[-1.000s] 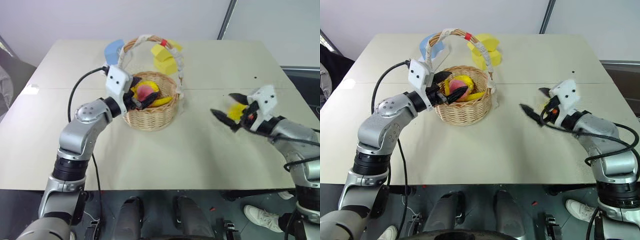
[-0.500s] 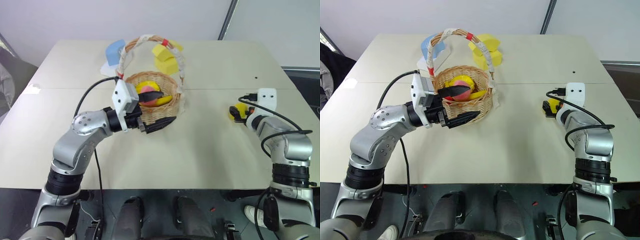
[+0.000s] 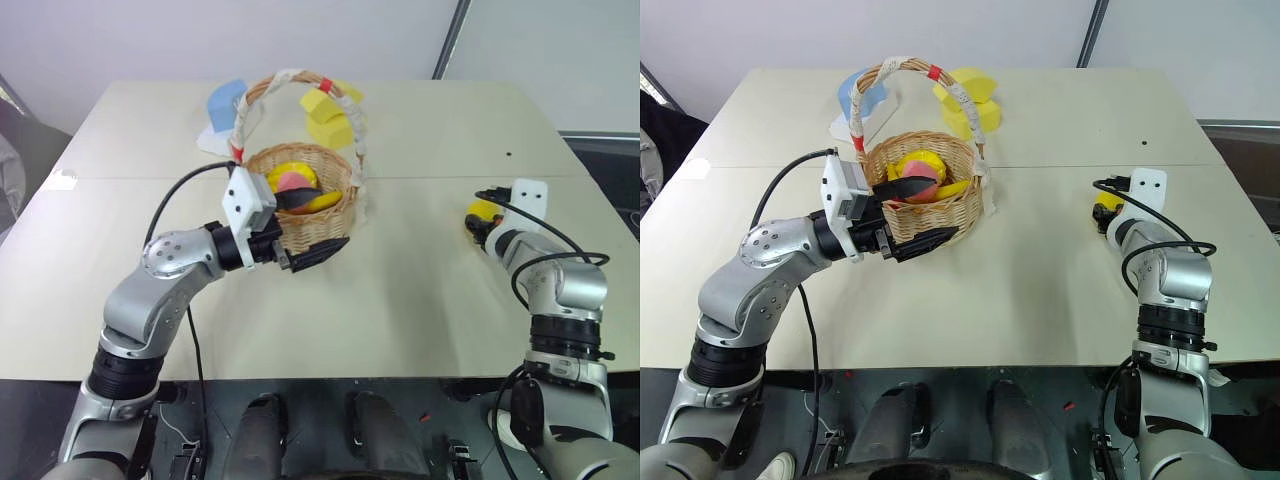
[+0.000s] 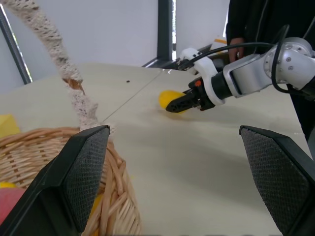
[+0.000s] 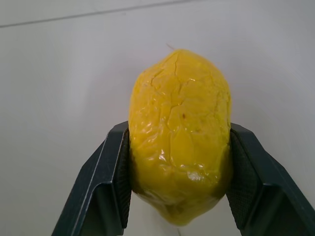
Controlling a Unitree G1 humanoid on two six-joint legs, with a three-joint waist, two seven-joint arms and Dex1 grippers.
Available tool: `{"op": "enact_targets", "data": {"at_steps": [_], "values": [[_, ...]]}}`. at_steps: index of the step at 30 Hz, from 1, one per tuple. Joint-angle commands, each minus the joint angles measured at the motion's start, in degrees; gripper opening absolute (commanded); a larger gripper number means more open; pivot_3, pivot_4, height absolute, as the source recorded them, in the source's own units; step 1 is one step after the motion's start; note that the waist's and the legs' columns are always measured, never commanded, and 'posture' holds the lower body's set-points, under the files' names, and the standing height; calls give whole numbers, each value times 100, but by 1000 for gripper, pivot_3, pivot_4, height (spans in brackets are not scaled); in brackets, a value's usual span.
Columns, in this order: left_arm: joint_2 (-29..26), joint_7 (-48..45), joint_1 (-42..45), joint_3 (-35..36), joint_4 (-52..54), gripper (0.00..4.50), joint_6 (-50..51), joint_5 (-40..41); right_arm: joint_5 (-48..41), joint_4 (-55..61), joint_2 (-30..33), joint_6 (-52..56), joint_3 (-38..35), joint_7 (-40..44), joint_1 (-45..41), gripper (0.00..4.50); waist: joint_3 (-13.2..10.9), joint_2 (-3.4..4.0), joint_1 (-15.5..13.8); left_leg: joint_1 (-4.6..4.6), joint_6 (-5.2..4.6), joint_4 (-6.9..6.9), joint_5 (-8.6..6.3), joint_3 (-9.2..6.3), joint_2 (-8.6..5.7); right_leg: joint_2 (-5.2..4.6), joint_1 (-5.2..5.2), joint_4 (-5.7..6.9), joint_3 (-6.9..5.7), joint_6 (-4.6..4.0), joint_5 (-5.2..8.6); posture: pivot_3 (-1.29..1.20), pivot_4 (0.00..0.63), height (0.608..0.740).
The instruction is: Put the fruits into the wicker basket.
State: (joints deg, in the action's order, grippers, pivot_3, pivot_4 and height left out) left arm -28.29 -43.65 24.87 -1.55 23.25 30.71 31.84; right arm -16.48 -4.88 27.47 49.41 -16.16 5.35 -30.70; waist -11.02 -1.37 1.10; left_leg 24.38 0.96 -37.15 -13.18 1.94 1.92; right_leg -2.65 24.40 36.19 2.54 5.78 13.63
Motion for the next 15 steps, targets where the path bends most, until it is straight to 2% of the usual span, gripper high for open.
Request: {"op": "enact_targets", "data": {"at_steps": [1, 4, 7, 9, 12, 15], "values": [[-221, -4, -186, 498, 25, 4500, -96, 96, 308, 961, 618, -578, 522, 697, 280, 1969, -1, 1, -1, 0, 0, 0, 0, -1, 0, 0, 0, 0, 0, 0, 0, 0, 150, 740], [-502, -185, -753, 1106, -173, 4500, -309, 164, -165, 2481, 1420, -1404, 1056, 2541, 881, 1969, -3, 14, 21, 1, -2, 5, -1, 2, 0, -1, 4, -2, 1, 4, 3, 0, 150, 740], [-643, -297, -1093, 1516, -256, 4500, -389, 347, -1116, 3392, 1480, -1221, 1060, 3307, 898, 1969, -3, 10, 79, -5, -13, 7, -8, -4, 12, 13, 4, 1, 1, 6, 4, 0, 150, 740], [-710, -334, -1267, 1704, -272, 4500, -400, 390, -1417, 3587, 1144, -942, 1332, 3253, 446, 1969, -3, 7, 120, -4, -13, 2, -8, -10, 16, 15, 2, 3, -5, -1, 1, 0, 150, 740], [-742, -267, -1379, 1787, -282, 4500, -458, 342, -1032, 3420, 565, -762, 2095, 2870, -276, 1969, -2, 5, 138, -10, -8, -7, -5, -5, 15, 11, 0, 3, -3, -42, -1, 0, 150, 740], [-685, -148, -1443, 1822, -160, 4500, -458, 377, -505, 2526, -556, -468, 2786, 2034, -1146, 1969, 2, 1, 149, -11, -6, -9, -4, -4, 15, 10, 0, 2, -2, -50, -3, 0, 150, 740]]}}
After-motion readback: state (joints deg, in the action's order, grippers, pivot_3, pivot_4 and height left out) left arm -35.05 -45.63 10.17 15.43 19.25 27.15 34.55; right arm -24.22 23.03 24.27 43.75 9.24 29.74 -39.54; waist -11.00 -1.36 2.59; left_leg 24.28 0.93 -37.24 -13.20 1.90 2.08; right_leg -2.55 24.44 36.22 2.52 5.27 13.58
